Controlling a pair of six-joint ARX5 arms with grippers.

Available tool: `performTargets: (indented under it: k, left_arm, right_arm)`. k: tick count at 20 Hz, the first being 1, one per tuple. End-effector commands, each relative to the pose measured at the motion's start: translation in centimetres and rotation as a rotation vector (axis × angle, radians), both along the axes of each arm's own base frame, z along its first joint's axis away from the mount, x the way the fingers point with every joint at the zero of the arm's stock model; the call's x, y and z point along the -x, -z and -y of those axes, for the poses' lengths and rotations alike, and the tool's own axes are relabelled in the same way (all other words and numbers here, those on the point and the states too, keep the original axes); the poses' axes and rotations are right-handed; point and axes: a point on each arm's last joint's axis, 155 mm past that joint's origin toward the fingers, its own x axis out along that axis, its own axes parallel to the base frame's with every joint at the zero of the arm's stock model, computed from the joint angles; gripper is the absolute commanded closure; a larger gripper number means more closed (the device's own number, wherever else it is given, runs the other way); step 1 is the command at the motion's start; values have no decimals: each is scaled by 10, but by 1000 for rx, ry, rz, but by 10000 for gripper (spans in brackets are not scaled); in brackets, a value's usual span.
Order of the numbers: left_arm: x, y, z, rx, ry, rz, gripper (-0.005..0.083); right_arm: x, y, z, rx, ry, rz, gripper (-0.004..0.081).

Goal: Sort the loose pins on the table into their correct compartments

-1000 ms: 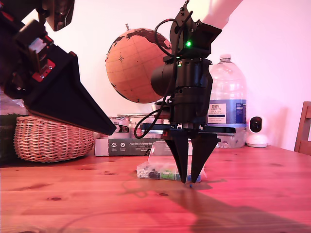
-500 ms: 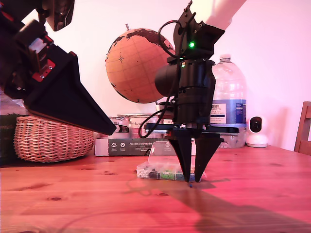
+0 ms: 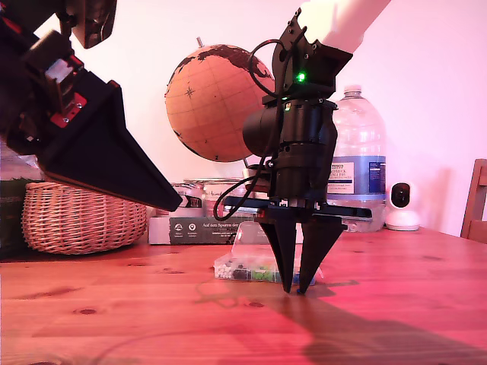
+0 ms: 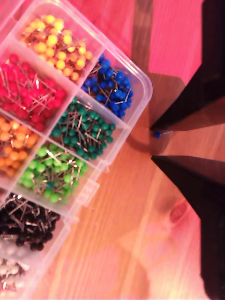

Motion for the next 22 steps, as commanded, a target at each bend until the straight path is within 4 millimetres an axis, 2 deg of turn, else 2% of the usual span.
performTargets:
  k: [1,9,17,22]
  left_arm:
    - [3,8,-2,-8,-1,-12,797]
    - [3,8,-2,-8,-1,-11,797]
    - [3,8,-2,-8,-1,-12,797]
    - [3,8,-2,-8,-1,-11,797]
  right_arm:
    - [10,22,8,43,-9,-50,630]
    - [12,25,9,48,-16,-57,632]
    - [11,25,8,43,-16,-51,783]
    - [9,25,6,36,-20,-45,783]
